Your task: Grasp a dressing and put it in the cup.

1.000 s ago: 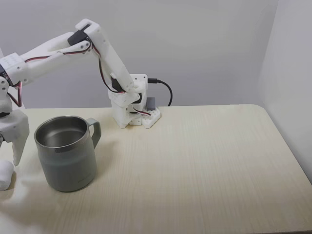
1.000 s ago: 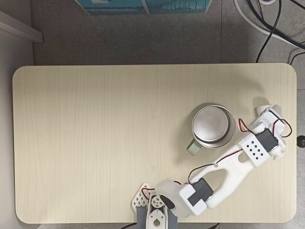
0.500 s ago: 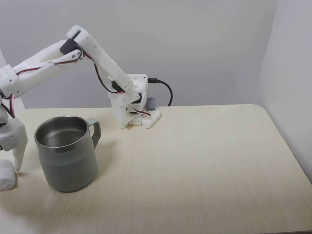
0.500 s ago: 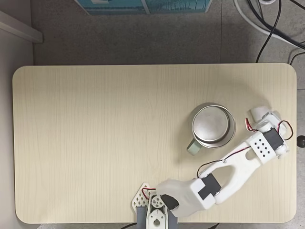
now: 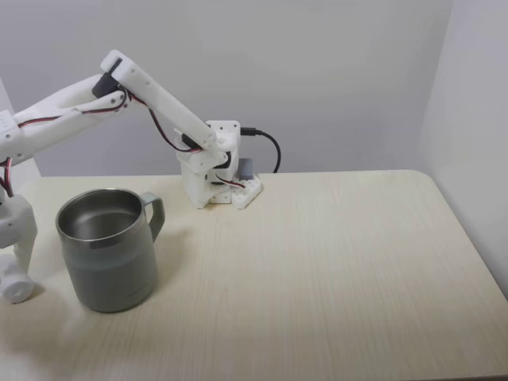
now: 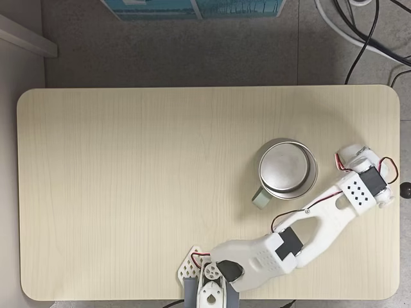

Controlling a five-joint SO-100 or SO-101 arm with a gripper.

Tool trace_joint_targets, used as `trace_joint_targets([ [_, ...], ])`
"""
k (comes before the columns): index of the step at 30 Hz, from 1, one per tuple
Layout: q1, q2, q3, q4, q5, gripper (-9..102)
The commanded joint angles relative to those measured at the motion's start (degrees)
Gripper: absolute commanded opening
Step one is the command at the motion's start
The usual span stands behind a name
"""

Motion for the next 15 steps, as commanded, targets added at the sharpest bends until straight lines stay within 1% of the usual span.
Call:
trace_joint_targets([
  [1, -0.18, 0.35, 3.25, 1.14, -0.26, 0],
  [6, 0.00, 0.97, 5.80, 3.34, 0.35, 0],
  [11, -0.62, 1.93, 13.71, 12.13, 2.02, 0],
  [15, -1.58, 1.93, 22.32, 21.45, 3.08, 0],
])
